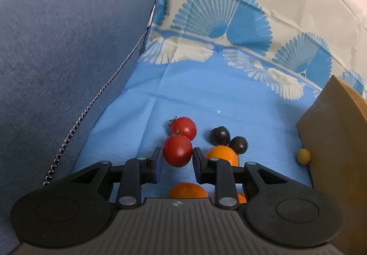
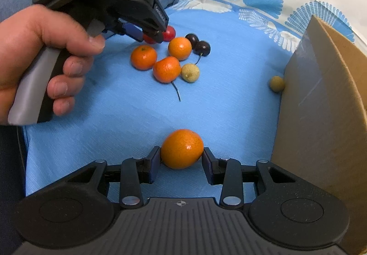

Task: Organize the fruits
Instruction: 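Carry the tomato in the left tool and mandarin in the right tool over the box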

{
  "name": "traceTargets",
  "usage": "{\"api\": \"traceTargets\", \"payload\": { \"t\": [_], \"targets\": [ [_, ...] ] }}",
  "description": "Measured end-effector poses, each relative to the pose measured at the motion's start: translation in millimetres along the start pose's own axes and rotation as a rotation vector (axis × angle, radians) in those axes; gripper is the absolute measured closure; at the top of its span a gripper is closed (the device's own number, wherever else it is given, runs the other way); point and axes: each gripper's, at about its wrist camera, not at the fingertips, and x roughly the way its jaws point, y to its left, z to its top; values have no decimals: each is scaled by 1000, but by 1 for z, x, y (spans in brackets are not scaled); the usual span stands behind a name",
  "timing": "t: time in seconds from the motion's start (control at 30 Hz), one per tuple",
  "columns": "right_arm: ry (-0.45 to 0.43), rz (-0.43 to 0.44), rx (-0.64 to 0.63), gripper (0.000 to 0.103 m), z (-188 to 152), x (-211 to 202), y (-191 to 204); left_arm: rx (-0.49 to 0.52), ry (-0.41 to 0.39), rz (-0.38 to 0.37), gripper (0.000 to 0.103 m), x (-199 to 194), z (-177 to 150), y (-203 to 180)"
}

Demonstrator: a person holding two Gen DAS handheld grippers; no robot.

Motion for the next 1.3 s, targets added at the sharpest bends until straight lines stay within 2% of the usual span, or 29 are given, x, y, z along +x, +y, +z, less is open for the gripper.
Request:
{"api": "traceTargets", "payload": {
  "t": [0.2, 0.43, 0.67, 0.87, 1.03, 1.3],
  "targets": [
    [-96, -22, 23, 63, 4, -21, -6, 25, -80, -25, 73, -36, -2, -10],
    [-220, -34, 86, 63, 3, -63, -22, 1, -156, -76, 73, -90, -2, -21],
    [-405, -40, 105, 63, -6, -119, -38, 109, -239, -126, 73, -143, -4, -55],
    [-536, -82, 152, 63, -12, -167, -73, 184, -298, -174, 73, -178, -7, -77],
    [-596, -161, 181, 63, -20, -201, -116, 229, -313, -210, 73, -194, -15, -93],
    [-604, -284, 219, 63, -45, -223, -186, 270, -314, -268, 73, -202, -27, -120]
  ]
}}
